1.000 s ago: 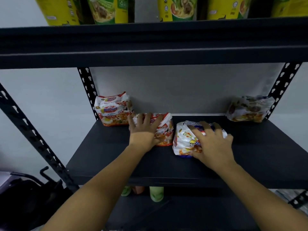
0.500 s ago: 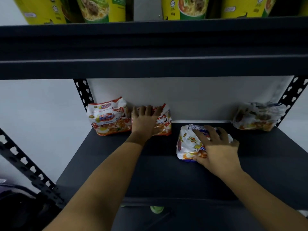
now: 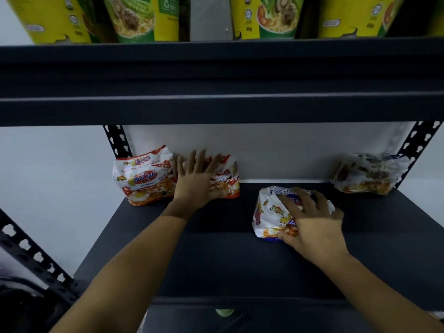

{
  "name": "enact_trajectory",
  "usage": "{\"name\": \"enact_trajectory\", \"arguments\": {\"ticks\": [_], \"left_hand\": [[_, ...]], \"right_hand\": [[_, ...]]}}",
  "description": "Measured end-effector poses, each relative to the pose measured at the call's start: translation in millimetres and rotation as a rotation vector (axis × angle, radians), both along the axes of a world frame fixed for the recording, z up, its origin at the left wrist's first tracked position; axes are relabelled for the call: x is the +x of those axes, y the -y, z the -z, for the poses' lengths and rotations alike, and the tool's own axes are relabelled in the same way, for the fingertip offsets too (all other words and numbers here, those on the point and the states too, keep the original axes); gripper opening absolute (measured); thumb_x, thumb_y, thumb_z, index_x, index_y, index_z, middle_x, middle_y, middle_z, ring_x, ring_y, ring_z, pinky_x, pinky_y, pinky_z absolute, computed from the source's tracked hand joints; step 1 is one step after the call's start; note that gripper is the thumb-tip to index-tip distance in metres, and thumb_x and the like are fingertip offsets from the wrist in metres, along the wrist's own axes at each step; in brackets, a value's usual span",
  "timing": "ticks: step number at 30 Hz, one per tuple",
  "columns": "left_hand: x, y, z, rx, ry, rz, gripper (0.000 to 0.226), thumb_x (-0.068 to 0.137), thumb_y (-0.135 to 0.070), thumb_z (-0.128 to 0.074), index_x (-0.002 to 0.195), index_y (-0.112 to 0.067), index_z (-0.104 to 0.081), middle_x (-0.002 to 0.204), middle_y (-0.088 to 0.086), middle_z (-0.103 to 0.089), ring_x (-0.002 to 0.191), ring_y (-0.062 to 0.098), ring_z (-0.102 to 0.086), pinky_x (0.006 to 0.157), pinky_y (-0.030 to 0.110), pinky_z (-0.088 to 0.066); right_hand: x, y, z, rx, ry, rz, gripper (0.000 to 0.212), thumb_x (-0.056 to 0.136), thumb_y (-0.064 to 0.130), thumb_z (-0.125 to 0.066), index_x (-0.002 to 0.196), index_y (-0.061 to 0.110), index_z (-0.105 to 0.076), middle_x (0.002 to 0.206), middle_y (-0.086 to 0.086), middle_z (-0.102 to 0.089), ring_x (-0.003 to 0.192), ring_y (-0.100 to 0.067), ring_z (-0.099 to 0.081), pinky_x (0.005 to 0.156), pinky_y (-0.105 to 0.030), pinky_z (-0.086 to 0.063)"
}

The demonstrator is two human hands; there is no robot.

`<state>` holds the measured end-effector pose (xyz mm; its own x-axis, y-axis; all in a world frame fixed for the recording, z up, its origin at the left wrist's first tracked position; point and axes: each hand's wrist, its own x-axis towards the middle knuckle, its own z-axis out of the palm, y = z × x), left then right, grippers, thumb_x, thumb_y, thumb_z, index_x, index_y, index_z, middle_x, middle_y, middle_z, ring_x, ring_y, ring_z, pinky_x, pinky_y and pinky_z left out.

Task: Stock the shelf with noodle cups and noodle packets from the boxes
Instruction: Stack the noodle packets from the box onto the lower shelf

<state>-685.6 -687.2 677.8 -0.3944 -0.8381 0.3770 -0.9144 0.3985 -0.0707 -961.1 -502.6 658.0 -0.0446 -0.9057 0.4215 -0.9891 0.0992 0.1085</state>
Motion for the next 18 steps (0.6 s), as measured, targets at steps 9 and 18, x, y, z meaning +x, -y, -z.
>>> {"name": "enact_trajectory", "arguments": {"ticks": [9, 18], "left_hand": [[76.2, -45.6, 30.2, -0.151, -0.559, -0.453, 0.094, 0.083, -0.077, -0.06, 0.16, -0.038, -0.02, 0.166, 0.018, -0.014, 0.153, 0.044, -0.007, 0.112, 0.074, -0.018], [113.9, -13.0, 20.6, 0.015, -0.688, -0.399, 0.077, 0.085, -0.057, -0.077, 0.147, -0.045, -0.034, 0.164, 0.02, -0.007, 0.149, 0.049, -0.011, 0.1, 0.071, -0.042]], "right_hand": [[7.0, 11.5, -0.7, 0.054, -0.031, 0.048, 0.114, 0.052, 0.067, -0.088, 0.149, 0.04, -0.037, 0.151, -0.007, -0.036, 0.131, -0.042, -0.035, 0.083, -0.067, -0.046], [10.5, 20.1, 1.7, 0.071, -0.006, 0.069, 0.112, 0.05, 0.067, -0.088, 0.148, 0.042, -0.04, 0.152, -0.006, -0.039, 0.131, -0.041, -0.036, 0.081, -0.065, -0.044]]}}
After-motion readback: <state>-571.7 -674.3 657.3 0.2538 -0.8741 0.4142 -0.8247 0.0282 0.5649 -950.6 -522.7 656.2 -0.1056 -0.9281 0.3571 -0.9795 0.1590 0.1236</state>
